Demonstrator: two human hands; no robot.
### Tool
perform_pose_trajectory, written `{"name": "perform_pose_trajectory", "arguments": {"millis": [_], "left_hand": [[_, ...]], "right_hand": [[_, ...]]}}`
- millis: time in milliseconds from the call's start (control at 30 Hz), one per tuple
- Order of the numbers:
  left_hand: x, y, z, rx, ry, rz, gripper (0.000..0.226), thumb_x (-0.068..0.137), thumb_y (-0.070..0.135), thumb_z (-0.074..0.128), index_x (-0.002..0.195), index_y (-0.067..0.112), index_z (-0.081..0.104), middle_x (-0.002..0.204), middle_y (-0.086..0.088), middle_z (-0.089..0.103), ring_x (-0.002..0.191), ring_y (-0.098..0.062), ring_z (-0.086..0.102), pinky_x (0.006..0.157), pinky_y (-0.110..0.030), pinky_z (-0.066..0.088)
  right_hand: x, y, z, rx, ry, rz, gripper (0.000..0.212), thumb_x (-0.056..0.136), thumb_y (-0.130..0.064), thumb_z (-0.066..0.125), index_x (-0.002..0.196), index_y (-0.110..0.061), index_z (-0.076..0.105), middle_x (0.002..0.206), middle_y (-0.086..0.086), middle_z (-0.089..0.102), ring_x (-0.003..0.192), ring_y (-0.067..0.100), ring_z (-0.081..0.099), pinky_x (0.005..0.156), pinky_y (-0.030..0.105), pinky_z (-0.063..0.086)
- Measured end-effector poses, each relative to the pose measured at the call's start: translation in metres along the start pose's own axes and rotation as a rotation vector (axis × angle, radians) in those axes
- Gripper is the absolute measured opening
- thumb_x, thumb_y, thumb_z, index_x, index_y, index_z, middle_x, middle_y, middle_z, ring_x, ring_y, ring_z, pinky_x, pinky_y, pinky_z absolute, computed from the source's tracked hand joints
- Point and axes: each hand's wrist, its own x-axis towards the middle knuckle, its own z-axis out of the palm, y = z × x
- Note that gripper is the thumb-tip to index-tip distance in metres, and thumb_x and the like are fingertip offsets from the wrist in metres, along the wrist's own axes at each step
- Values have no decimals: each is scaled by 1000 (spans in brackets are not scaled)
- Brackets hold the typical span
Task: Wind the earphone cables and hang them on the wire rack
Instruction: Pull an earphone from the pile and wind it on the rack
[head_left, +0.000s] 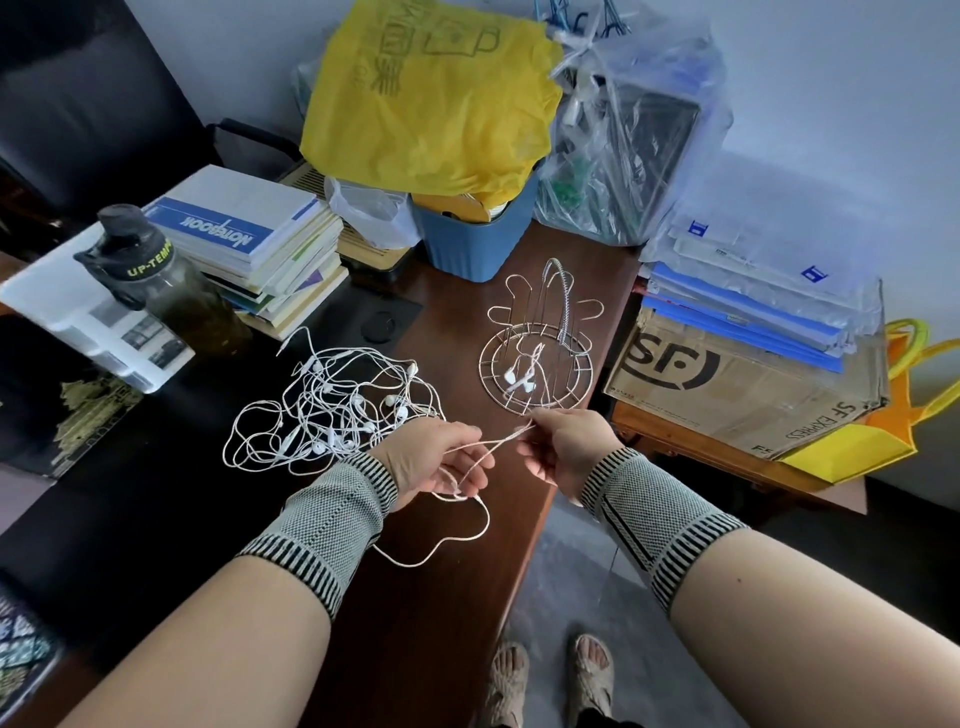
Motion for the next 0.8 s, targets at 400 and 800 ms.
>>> {"name": "perform_pose_trajectory", "arguments": {"millis": [400,800], "left_hand": [[-2,-1,-23,-18,-46,74,33,97,31,52,91,1,65,52,4,34,37,-4,24,36,-18,18],[-10,-6,-1,303,-224,58,28,96,24,59,75,9,69,44,9,28,37,-5,18,39,-21,13]], "right_hand": [[6,7,-23,-127,175,63,16,88,-9,47,72,-10,50,58,7,58,46,15,46,48,19,31],[8,12,-27,-147,135,97,32,93,-36,52,73,-11,53,62,6,53,48,16,44,52,20,30]]}}
